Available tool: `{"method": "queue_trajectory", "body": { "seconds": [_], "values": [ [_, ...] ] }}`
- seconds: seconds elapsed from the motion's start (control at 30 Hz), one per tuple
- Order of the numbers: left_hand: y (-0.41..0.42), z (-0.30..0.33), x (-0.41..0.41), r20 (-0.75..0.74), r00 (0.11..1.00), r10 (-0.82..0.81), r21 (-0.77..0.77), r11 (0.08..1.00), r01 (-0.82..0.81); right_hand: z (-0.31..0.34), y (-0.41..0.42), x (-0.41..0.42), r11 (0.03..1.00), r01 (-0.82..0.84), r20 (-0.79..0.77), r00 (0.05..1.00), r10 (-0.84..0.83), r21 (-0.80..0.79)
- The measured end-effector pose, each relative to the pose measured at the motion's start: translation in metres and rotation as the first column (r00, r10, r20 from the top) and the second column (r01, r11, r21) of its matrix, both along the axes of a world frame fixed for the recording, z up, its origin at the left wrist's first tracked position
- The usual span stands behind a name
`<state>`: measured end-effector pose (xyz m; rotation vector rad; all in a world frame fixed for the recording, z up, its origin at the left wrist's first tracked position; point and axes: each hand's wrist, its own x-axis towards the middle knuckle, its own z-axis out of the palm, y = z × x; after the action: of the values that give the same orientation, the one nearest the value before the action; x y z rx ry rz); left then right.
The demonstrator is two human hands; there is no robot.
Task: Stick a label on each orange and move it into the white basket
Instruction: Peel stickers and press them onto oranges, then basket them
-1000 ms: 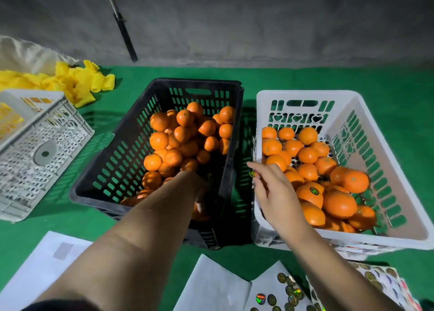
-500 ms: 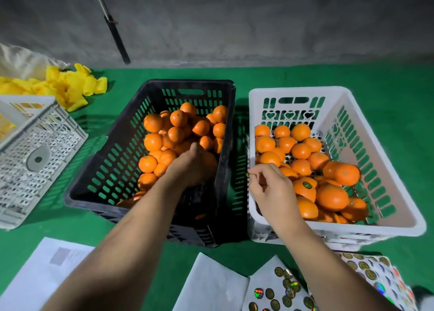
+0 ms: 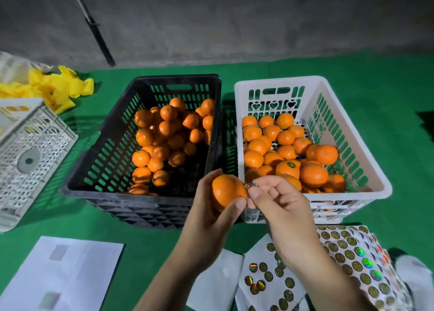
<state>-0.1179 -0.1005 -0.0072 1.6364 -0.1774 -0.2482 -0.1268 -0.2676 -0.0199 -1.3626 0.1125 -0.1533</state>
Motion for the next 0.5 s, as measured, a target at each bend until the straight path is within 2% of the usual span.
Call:
{"method": "queue_trajectory", "body": {
  "seconds": [0.1, 0.2, 0.3, 0.43, 0.5],
  "values": [
    [-0.004, -0.007, -0.009, 0.009, 0.996, -0.09, -0.015, 0.996, 0.09, 0.018, 0.004, -0.019, 0.995, -0.041, 0.025, 0.999, 0.039, 0.093],
    [-0.001, -0.011, -0.015, 0.016, 0.991, -0.136, 0.024, 0.99, 0.136, 0.032, 0.004, -0.025, 0.999, -0.03, 0.047, 0.998, 0.03, 0.009],
    [0.005, -0.012, -0.023, 0.013, 0.988, -0.154, -0.009, 0.988, 0.154, 0.041, 0.003, -0.028, 0.996, -0.039, 0.047, 0.998, 0.043, -0.083],
    [0.001, -0.002, -0.017, -0.174, 0.984, -0.038, -0.135, 0.991, 0.015, 0.05, -0.001, -0.032, 0.982, -0.092, 0.03, 0.995, 0.098, -0.163],
    [0.001, 0.001, -0.016, -0.188, 0.982, -0.01, -0.125, 0.992, -0.014, 0.053, -0.002, -0.032, 0.969, -0.111, 0.016, 0.993, 0.118, -0.219]
  ]
}}
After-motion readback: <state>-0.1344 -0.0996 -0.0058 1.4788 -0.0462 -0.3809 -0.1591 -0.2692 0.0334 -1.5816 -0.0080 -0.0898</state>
